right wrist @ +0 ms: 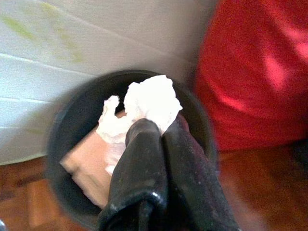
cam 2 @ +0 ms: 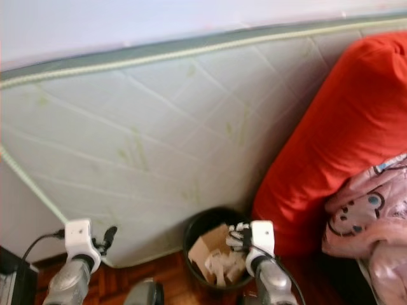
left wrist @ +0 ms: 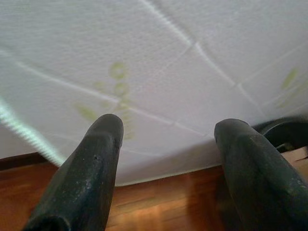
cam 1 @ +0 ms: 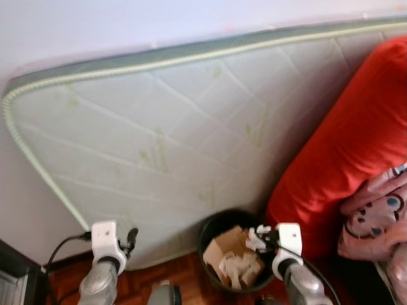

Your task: Clean up the room

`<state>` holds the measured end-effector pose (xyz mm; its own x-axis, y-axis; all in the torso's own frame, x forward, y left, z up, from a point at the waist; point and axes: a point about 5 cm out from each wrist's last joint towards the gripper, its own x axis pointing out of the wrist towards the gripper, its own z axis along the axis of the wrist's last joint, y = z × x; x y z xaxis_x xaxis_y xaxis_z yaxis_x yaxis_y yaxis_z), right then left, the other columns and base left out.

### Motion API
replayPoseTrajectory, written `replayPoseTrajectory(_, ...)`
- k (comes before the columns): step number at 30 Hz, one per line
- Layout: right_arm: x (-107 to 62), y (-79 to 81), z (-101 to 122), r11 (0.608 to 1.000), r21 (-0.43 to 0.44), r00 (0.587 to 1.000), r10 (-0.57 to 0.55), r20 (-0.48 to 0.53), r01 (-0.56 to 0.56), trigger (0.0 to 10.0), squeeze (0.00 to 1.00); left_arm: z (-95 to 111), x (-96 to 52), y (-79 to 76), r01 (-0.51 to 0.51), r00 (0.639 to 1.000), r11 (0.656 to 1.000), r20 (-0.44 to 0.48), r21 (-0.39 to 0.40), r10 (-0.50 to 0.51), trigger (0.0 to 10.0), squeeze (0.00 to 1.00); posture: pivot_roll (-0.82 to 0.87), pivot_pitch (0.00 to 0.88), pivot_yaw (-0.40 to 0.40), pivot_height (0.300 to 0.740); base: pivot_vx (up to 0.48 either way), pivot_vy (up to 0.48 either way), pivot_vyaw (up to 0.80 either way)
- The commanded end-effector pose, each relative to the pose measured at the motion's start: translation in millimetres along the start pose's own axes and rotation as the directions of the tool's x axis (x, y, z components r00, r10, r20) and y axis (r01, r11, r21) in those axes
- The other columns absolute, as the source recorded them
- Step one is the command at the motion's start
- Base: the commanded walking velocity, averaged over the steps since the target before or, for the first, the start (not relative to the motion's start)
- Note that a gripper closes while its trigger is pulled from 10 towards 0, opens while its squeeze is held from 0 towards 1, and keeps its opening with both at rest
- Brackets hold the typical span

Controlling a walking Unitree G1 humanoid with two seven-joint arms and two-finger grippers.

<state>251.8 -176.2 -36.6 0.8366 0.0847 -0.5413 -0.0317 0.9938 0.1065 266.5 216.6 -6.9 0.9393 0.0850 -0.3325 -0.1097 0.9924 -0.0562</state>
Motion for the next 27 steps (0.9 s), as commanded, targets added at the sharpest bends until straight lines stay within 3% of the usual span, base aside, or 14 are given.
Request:
replayPoseTrajectory(1,4.3,13.1,5,0.999,-0.012,0.999,0.043,0.004,-0.043,10.0,0.0,-2,-2.6,11.0,-0.026,1.0,1.0,-0.013,0.012,0.026,10.0,0.0,0.11,0.068,0.0,0.616,0.337,0.0,0.0)
replayPoseTrajectory(12,12.8,26.9,20,0.997,-0.011,0.997,0.077,0.009,-0.077,10.0,0.0,1,-2.0,9.8,-0.012,1.0,1.0,0.006,0.018,0.012,10.0,0.0,0.11,0.122,0.018,0.616,0.061,0.0,0.0)
replayPoseTrajectory(16,14.8,31.4,22,0.997,0.008,0.997,0.079,0.0,-0.079,10.0,0.0,5,-1.5,10.7,-0.022,0.999,1.0,0.031,-0.008,0.022,10.0,0.0,0.12,0.153,0.025,0.616,0.0,0.0,0.0)
replayPoseTrajectory(27,16.9,36.7,23,0.996,0.02,0.995,0.092,-0.024,-0.092,10.0,0.0,6,-4.6,12.0,-0.009,0.999,1.0,0.052,0.01,0.009,10.0,0.0,0.15,0.181,0.028,0.616,0.0,0.0,0.0)
